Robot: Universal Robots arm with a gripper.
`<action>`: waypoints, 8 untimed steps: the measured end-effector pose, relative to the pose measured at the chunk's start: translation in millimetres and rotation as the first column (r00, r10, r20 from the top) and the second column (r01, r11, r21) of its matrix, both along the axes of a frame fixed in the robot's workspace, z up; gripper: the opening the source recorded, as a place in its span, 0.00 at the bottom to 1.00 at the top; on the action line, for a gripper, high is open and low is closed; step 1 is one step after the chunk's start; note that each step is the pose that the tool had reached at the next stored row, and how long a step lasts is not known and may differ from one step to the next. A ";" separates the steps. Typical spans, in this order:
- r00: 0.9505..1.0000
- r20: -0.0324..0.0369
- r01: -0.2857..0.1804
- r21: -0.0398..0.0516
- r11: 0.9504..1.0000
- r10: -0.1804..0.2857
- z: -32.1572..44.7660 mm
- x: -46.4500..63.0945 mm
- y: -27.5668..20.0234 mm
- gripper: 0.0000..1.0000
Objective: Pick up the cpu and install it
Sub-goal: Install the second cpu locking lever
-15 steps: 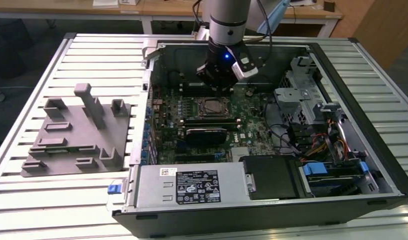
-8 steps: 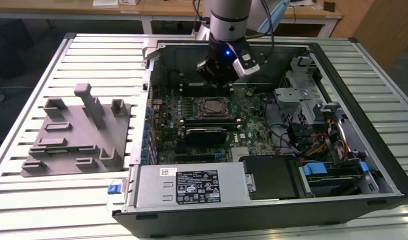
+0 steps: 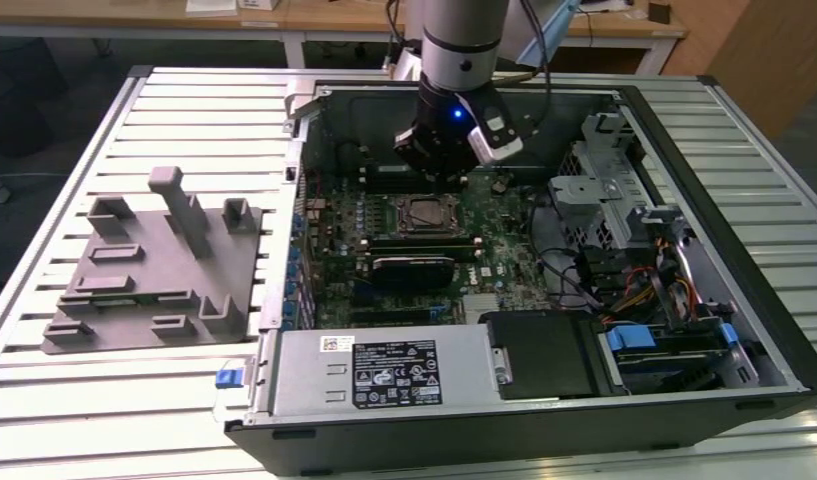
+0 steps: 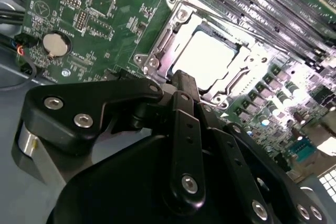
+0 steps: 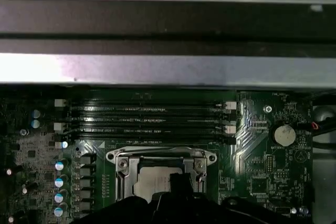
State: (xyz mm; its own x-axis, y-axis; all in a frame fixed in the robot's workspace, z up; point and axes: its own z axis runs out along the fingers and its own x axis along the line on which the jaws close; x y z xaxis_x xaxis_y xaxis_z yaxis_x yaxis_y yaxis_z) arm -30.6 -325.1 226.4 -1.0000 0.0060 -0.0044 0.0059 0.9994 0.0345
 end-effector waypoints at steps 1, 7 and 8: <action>1.000 0.000 0.000 0.007 1.000 0.000 0.0 0.0 0.0 0.11; 1.000 0.000 0.000 0.028 1.000 0.000 5.0 -0.2 -0.1 0.11; 1.000 0.000 0.000 0.028 1.000 0.000 6.3 -0.3 -0.1 0.11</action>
State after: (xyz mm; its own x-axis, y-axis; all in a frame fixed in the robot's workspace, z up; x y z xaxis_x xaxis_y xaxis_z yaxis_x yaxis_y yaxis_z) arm -30.9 -325.2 232.7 -1.0000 0.0061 -0.0042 0.0058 0.9980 0.0630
